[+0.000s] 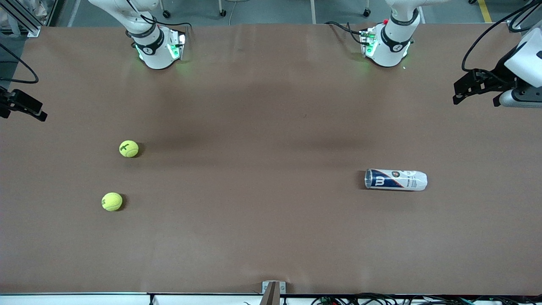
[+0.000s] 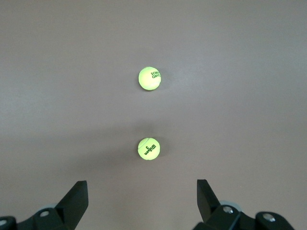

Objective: Insert tennis ball vertically with right arm
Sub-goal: 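Reach the left gripper down toward the white-and-blue Wilson can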

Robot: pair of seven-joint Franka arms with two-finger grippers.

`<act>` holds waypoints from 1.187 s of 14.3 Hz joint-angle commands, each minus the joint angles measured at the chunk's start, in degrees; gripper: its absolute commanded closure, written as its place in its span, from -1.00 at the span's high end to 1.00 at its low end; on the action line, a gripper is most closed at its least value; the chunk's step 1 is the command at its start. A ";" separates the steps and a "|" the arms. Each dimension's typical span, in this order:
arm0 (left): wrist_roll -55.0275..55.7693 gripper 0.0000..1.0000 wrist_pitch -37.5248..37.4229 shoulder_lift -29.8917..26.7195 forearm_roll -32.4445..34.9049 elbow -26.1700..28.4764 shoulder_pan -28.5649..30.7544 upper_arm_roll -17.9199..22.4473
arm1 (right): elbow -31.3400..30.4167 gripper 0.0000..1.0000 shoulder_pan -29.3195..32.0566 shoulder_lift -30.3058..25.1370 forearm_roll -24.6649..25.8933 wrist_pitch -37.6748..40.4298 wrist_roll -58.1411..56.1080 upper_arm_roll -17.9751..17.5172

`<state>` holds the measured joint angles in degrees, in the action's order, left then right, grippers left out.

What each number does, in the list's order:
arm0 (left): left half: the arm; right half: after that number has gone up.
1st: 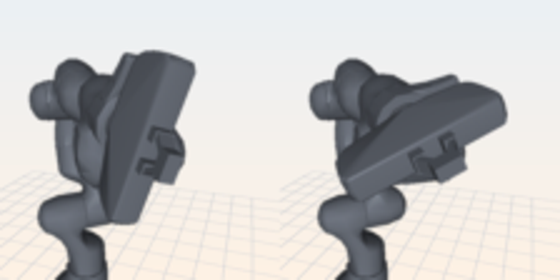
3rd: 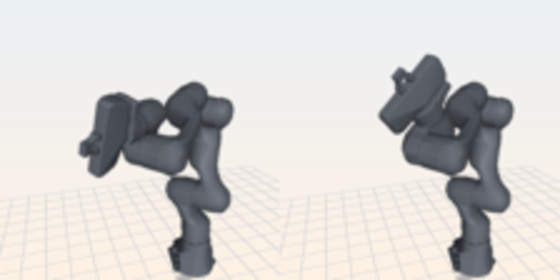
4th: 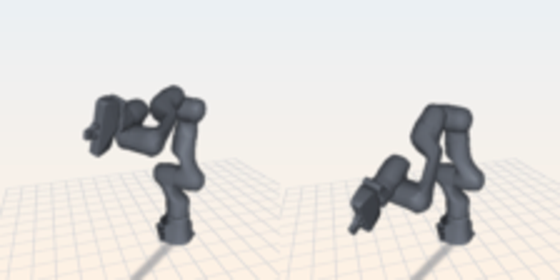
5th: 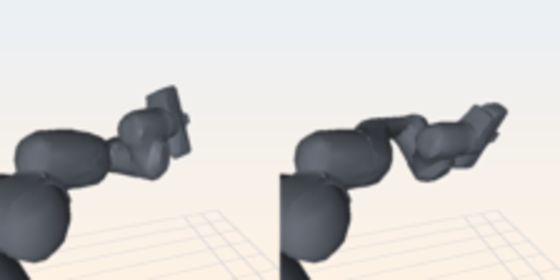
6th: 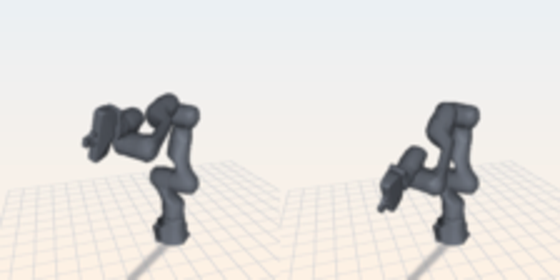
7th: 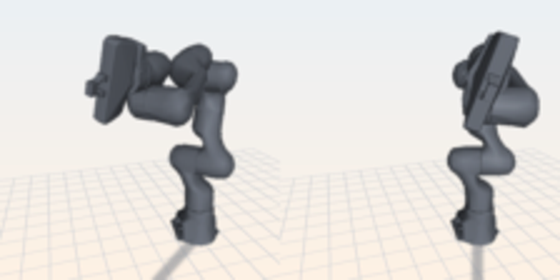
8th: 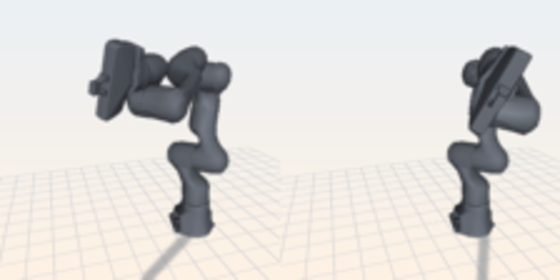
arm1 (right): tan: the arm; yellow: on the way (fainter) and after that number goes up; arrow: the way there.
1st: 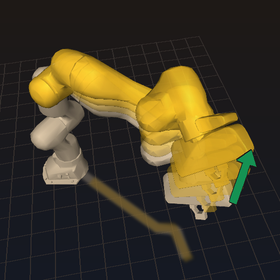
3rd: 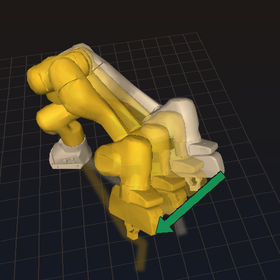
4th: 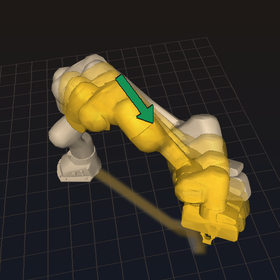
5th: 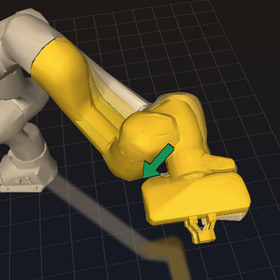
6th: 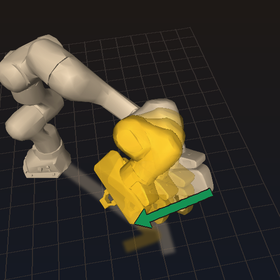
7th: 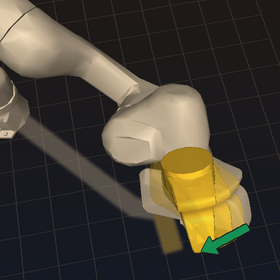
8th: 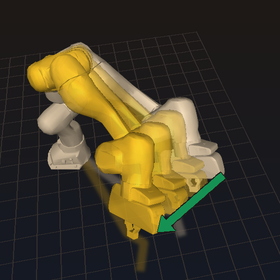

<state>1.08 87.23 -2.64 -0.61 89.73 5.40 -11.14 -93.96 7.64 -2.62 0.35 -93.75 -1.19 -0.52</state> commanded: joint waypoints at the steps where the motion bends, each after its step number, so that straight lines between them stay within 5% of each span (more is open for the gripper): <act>1: -0.03 1.00 -0.65 0.80 0.26 -1.49 -0.21 -0.11 | -2.02 1.00 0.80 -1.60 0.35 -1.77 0.14 -0.89; 11: -7.56 1.00 -0.04 6.15 2.53 -1.23 0.31 -0.02 | -2.11 1.00 0.97 -1.60 0.35 -1.52 0.14 -0.98; 17: -22.76 1.00 17.77 6.86 4.13 14.83 0.31 -0.11 | -2.11 1.00 0.97 -1.59 0.35 -1.52 0.14 -0.98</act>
<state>-16.26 99.03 5.37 2.60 98.66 5.48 -11.10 -94.27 7.64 -2.62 0.35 -94.67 -1.20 -0.67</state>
